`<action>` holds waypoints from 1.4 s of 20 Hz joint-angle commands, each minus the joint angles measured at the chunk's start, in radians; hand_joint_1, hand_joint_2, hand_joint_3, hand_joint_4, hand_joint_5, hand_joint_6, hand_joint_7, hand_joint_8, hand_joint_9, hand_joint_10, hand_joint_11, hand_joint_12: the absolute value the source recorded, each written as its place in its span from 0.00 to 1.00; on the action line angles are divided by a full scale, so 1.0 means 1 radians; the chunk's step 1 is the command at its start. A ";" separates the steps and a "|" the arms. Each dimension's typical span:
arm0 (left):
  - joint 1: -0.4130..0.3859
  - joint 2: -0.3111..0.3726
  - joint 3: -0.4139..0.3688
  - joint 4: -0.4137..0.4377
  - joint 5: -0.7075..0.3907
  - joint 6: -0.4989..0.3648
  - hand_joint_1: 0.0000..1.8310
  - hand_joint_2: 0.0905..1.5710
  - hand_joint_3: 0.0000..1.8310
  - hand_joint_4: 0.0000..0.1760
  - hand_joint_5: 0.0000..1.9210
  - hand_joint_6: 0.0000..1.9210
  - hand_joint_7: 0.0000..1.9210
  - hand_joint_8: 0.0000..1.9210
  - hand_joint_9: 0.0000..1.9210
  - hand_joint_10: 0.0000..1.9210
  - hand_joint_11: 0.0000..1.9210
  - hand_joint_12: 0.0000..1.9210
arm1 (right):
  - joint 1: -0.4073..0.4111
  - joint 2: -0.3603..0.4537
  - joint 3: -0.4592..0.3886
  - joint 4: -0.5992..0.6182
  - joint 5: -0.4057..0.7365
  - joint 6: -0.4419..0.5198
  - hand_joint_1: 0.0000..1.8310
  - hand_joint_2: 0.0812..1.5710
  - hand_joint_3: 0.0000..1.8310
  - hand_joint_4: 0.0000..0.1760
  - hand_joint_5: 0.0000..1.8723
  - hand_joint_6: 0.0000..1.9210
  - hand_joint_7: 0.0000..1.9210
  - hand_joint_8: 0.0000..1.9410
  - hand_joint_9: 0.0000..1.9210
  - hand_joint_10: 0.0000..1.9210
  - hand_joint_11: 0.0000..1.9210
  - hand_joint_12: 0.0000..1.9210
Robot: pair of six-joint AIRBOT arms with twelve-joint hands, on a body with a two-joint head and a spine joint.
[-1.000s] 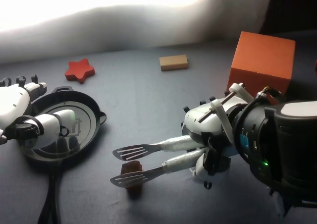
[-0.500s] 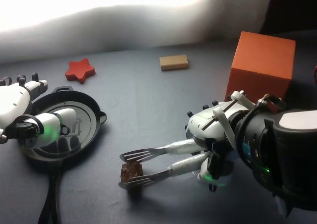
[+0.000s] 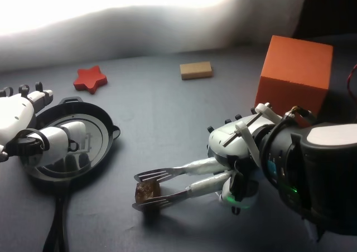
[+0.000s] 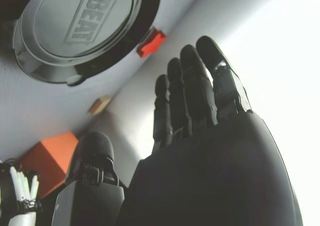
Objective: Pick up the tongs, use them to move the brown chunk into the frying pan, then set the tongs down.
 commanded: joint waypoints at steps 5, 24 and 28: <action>-0.010 0.005 -0.001 0.056 -0.084 0.001 0.03 0.82 0.00 0.09 0.14 0.00 0.16 0.00 0.16 0.00 0.00 0.43 | 0.007 -0.005 0.003 -0.062 0.009 -0.001 0.60 0.76 0.00 0.00 0.43 0.66 0.48 0.30 0.36 0.50 0.19 0.88; -0.007 0.005 0.000 0.056 -0.084 0.003 0.06 0.82 0.00 0.01 0.14 0.00 0.15 0.00 0.15 0.00 0.00 0.43 | 0.034 -0.001 0.011 -0.062 0.004 0.002 0.75 0.70 0.00 0.00 0.48 0.63 0.54 0.42 0.45 0.65 0.31 0.86; -0.010 0.005 0.001 0.056 -0.084 0.003 0.04 0.83 0.00 0.05 0.13 0.00 0.15 0.00 0.15 0.00 0.00 0.43 | 0.051 -0.001 0.017 -0.062 0.005 0.006 0.75 0.70 0.00 0.00 0.48 0.63 0.54 0.41 0.45 0.65 0.31 0.86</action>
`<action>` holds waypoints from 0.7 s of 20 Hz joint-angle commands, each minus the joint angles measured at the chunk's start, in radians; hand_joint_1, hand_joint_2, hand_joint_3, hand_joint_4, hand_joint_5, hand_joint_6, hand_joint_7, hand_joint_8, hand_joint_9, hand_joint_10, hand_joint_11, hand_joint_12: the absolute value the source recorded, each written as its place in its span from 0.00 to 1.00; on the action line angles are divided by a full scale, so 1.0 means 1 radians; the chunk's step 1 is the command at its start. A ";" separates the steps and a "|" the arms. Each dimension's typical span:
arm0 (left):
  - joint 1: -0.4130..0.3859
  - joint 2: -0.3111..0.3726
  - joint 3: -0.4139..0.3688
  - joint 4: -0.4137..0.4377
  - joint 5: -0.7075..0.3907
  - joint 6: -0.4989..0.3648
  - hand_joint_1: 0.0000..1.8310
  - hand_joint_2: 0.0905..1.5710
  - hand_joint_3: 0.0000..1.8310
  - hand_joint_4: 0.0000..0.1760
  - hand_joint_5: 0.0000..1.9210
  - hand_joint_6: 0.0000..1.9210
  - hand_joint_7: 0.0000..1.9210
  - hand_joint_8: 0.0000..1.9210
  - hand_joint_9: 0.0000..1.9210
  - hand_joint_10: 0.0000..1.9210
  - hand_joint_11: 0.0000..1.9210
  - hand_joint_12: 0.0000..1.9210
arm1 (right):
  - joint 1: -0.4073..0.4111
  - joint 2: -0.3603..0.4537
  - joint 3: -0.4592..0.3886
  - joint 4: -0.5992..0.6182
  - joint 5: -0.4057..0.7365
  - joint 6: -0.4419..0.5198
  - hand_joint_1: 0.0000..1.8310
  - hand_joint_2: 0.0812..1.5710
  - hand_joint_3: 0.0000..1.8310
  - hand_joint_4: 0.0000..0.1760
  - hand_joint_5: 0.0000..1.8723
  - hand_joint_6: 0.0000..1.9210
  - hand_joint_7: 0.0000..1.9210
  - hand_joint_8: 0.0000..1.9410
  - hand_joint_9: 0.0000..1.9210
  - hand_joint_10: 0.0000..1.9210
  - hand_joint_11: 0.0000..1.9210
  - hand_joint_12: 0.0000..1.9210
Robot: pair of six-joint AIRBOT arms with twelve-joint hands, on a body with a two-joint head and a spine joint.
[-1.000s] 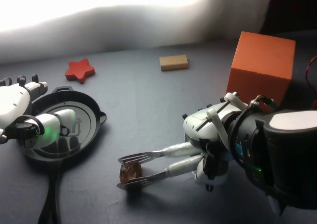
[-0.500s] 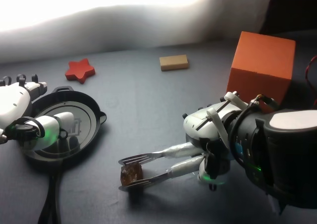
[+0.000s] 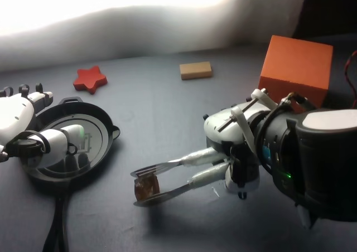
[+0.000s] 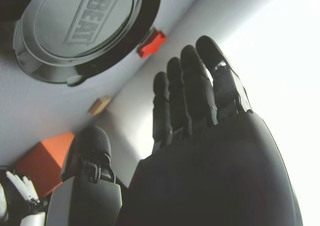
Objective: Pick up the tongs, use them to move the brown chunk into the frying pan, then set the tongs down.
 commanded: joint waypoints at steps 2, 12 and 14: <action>-0.012 0.005 0.001 0.056 -0.084 0.002 0.05 0.82 0.00 0.04 0.14 0.00 0.16 0.00 0.16 0.00 0.00 0.44 | 0.020 0.005 0.004 -0.058 0.009 0.005 0.75 0.70 0.00 0.00 0.48 0.64 0.53 0.42 0.45 0.66 0.31 0.86; -0.017 0.005 0.070 0.041 -0.066 0.015 0.01 0.81 0.00 0.08 0.11 0.00 0.14 0.00 0.14 0.00 0.00 0.40 | 0.132 -0.086 0.179 -0.058 0.085 0.031 0.75 0.70 0.00 0.00 0.48 0.62 0.53 0.43 0.46 0.64 0.31 0.86; -0.018 0.006 0.103 0.037 -0.050 0.015 0.00 0.81 0.00 0.06 0.12 0.00 0.15 0.00 0.15 0.00 0.00 0.43 | 0.145 -0.117 0.218 -0.036 0.094 0.022 0.75 0.70 0.00 0.00 0.48 0.63 0.52 0.44 0.45 0.65 0.31 0.86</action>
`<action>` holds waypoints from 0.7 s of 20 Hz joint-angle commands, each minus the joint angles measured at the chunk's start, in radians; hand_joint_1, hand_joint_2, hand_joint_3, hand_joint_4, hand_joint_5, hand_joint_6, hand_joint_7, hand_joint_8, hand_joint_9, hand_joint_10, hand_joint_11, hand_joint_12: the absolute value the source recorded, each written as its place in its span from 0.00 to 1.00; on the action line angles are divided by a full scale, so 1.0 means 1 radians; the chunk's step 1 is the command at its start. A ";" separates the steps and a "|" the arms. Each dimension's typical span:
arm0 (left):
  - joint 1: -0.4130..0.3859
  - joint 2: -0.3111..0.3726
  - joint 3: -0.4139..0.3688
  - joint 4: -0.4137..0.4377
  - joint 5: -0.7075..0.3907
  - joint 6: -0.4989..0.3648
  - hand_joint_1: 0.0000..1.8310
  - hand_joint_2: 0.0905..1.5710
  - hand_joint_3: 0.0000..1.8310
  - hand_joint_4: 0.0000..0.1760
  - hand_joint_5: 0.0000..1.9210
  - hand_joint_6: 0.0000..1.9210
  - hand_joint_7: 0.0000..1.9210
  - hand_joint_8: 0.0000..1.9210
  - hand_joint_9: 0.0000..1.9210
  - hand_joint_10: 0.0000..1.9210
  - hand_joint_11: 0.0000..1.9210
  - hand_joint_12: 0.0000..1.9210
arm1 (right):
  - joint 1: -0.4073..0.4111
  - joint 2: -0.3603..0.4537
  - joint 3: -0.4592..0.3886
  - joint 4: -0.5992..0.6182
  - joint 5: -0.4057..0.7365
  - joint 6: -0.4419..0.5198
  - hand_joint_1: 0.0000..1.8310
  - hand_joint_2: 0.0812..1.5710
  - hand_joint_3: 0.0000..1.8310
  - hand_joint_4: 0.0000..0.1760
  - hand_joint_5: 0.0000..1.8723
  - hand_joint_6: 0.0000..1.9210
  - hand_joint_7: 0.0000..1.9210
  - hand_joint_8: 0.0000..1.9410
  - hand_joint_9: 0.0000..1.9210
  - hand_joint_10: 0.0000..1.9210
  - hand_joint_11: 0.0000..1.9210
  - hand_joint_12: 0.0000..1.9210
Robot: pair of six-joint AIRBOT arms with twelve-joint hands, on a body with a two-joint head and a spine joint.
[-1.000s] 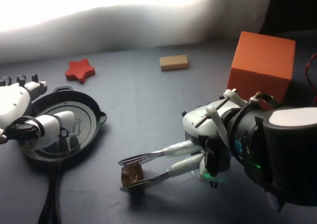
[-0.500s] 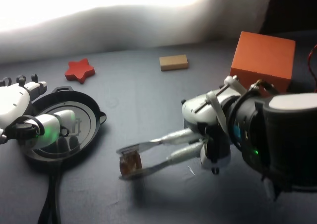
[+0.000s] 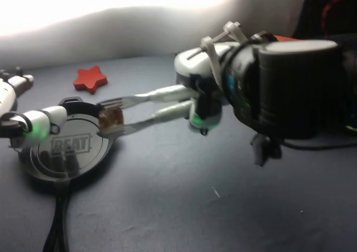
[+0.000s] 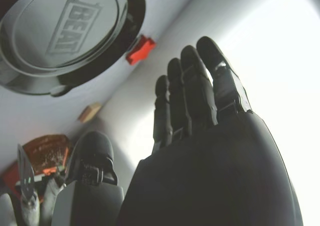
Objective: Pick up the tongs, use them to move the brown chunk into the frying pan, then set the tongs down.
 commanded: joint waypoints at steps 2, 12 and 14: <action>-0.008 0.007 0.032 0.051 -0.071 0.003 0.00 0.82 0.00 0.03 0.13 0.00 0.15 0.00 0.15 0.00 0.00 0.41 | 0.010 -0.020 0.027 -0.027 0.037 -0.003 0.75 0.70 0.00 0.00 0.47 0.63 0.52 0.44 0.45 0.65 0.30 0.86; 0.064 0.023 0.096 0.049 -0.032 -0.057 0.02 0.81 0.00 0.07 0.13 0.00 0.16 0.00 0.15 0.00 0.00 0.41 | -0.028 -0.189 0.239 -0.029 0.110 0.006 0.68 0.70 0.00 0.00 0.49 0.63 0.53 0.46 0.49 0.53 0.31 0.85; 0.079 0.028 0.095 0.047 -0.032 -0.058 0.02 0.81 0.00 0.06 0.13 0.00 0.15 0.00 0.15 0.00 0.00 0.41 | -0.034 -0.222 0.291 -0.030 0.124 0.006 0.73 0.70 0.00 0.00 0.48 0.63 0.52 0.45 0.46 0.62 0.30 0.86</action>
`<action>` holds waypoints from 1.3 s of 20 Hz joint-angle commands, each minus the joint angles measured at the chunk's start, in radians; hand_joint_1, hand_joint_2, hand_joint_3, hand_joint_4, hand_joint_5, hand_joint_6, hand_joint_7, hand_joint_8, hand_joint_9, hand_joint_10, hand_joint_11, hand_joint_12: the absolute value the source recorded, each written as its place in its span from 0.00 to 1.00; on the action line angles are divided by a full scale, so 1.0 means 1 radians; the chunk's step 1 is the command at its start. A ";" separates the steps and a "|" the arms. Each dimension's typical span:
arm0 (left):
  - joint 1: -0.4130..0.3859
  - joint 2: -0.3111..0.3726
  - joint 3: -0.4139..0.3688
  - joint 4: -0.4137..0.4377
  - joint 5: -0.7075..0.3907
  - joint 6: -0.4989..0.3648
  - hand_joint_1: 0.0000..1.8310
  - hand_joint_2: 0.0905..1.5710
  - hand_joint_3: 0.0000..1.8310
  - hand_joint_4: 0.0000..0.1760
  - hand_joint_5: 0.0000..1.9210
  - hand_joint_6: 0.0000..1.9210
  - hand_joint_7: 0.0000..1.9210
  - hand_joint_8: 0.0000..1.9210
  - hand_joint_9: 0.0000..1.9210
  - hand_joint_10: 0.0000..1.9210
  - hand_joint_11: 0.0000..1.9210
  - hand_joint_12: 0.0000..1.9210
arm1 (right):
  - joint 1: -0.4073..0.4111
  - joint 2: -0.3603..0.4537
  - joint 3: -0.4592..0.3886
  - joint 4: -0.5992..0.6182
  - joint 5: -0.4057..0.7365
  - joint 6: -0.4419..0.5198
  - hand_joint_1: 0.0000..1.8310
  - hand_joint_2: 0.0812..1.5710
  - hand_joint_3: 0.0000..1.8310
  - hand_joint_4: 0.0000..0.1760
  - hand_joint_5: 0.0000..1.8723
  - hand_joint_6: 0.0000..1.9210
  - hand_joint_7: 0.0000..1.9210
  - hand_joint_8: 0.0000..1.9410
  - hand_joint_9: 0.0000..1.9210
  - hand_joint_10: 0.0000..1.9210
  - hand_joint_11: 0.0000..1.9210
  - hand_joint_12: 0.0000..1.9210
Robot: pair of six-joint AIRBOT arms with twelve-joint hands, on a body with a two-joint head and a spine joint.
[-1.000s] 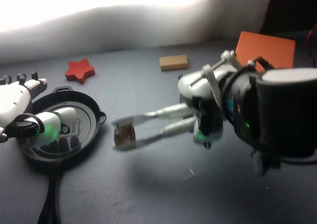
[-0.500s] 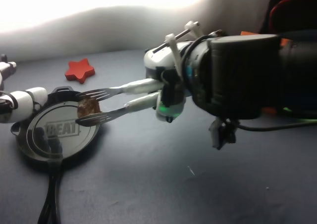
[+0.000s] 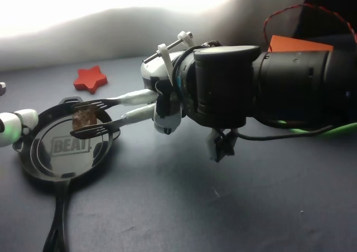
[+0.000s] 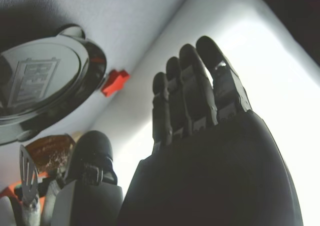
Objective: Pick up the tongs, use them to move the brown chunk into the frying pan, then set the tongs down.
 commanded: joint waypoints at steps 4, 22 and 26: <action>0.019 0.019 0.013 0.040 -0.095 -0.010 0.01 0.81 0.00 0.06 0.14 0.00 0.15 0.00 0.15 0.00 0.00 0.42 | -0.002 -0.031 0.046 -0.077 0.047 0.010 0.66 0.71 0.00 0.00 0.49 0.63 0.52 0.48 0.52 0.45 0.30 0.85; 0.017 0.022 0.013 0.041 -0.095 -0.005 0.03 0.80 0.00 0.07 0.15 0.00 0.17 0.00 0.17 0.00 0.00 0.44 | -0.025 -0.037 0.030 -0.080 0.034 -0.007 0.59 0.73 0.00 0.00 0.30 0.43 0.38 0.35 0.26 0.54 0.08 0.90; 0.012 0.020 0.012 0.041 -0.095 -0.003 0.00 0.81 0.00 0.03 0.13 0.00 0.15 0.00 0.15 0.00 0.00 0.40 | -0.020 -0.025 0.016 -0.080 0.041 -0.009 0.60 0.73 0.00 0.00 0.30 0.42 0.39 0.35 0.27 0.54 0.08 0.91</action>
